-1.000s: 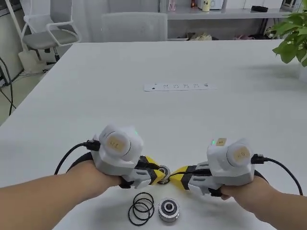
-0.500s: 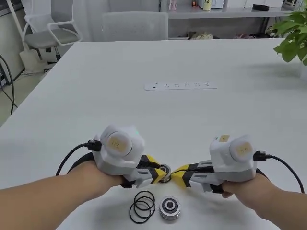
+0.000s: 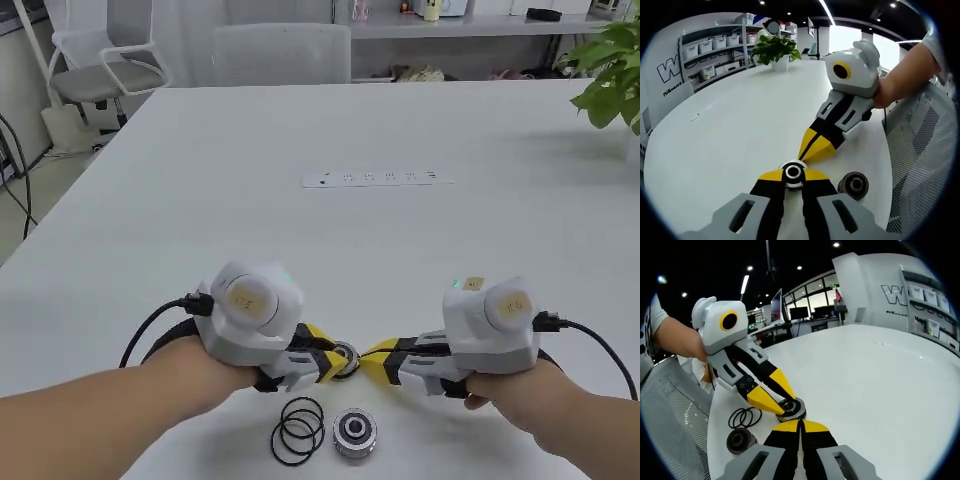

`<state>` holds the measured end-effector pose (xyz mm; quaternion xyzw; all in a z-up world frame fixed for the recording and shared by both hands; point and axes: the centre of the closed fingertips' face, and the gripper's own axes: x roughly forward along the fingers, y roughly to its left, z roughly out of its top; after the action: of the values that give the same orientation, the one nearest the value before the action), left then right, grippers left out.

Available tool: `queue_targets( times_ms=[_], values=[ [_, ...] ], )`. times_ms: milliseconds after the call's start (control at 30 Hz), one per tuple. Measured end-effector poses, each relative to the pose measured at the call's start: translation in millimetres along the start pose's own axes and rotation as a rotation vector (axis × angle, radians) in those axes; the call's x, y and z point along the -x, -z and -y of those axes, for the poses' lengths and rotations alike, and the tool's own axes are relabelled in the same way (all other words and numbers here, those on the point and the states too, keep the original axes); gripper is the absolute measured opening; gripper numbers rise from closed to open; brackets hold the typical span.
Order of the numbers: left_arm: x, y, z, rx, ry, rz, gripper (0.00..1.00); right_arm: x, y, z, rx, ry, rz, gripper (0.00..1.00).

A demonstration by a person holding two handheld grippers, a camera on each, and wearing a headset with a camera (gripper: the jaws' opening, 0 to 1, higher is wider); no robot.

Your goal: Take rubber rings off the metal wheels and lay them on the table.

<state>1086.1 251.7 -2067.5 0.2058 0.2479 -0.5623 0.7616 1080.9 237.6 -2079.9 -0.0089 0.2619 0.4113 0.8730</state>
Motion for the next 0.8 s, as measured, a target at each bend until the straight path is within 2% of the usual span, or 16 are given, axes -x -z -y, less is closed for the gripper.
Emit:
queue_targets(
  times_ms=[233,800],
  values=[
    [-0.1,0.1,0.8,-0.002,-0.002,-0.003,0.08,1.4,-6.3,0.7,-0.021,0.003,0.028,0.00],
    [-0.1,0.2,1.0,-0.008,-0.007,-0.012,0.08,1.4,-10.8,-2.6,-0.045,0.001,0.042,0.00]
  ],
)
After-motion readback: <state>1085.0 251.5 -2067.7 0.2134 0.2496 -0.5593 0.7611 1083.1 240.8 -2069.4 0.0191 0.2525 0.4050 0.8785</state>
